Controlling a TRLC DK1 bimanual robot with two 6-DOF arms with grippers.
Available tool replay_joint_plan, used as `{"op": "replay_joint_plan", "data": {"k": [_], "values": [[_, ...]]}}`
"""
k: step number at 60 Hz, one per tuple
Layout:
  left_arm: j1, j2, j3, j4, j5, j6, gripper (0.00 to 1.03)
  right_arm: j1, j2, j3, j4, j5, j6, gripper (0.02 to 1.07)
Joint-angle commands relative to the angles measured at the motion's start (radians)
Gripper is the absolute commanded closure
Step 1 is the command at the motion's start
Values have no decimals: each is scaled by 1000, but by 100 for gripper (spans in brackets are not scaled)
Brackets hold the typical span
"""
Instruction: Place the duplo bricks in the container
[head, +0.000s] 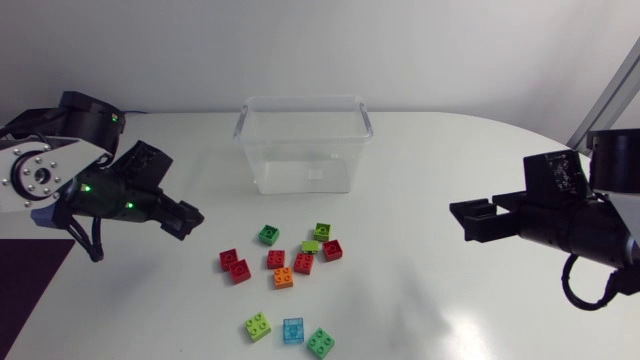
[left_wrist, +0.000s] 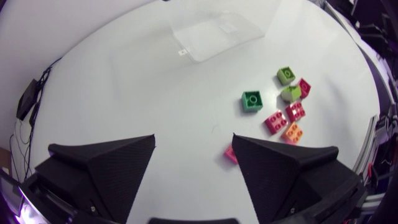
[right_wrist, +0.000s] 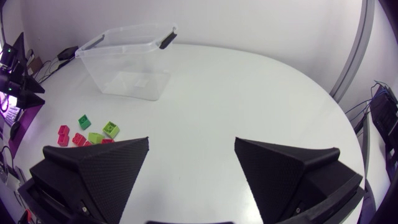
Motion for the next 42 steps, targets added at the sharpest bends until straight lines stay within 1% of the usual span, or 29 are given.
{"op": "replay_joint_plan", "data": {"k": [1, 4, 8, 11, 15, 21, 27, 32, 37, 42], "values": [[15, 46, 26, -44, 41, 166, 12, 29, 54, 35, -56, -12, 29, 7], [32, 54, 9, -58, 81, 250, 12, 55, 82, 60, -110, -12, 26, 7], [40, 54, -20, -60, 93, 338, 12, 85, 111, 89, -170, -11, 13, 7], [51, 52, -51, -60, 127, 416, 12, 104, 130, 94, -179, -15, -3, 7], [54, 67, -75, -55, 135, 482, 12, 121, 149, 97, -183, -35, -11, 7], [54, 119, -89, -49, 156, 543, 12, 158, 185, 109, -214, -46, -68, 7], [52, 169, -97, -44, 191, 591, 12, 198, 202, 98, -239, -55, -249, 7], [44, 230, -100, -1, 201, 603, 12, 210, 212, 94, -237, -66, -266, 7], [40, 284, -92, 14, 211, 628, 12, 210, 222, 95, -236, -92, -269, 7], [29, 311, -86, 40, 224, 629, 13, 216, 238, 98, -228, -92, -276, 7]]}}
